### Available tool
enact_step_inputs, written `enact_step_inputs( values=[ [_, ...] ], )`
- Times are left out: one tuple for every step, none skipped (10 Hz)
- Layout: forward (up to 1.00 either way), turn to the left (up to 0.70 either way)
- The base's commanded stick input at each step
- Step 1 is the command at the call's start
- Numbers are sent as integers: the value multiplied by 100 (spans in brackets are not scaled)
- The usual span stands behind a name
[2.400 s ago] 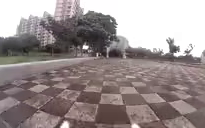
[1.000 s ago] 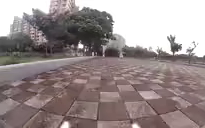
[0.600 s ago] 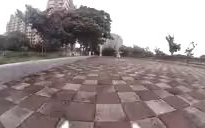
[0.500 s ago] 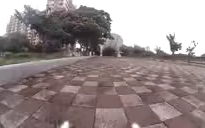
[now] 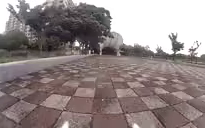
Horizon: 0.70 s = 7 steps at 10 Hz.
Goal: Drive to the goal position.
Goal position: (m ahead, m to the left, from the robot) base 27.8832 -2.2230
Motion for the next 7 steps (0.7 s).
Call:
enact_step_inputs(
  values=[
    [100, 0],
    [100, 0],
    [100, 0],
    [100, 0],
    [100, 0],
    [100, 0],
    [100, 0]
  ],
)
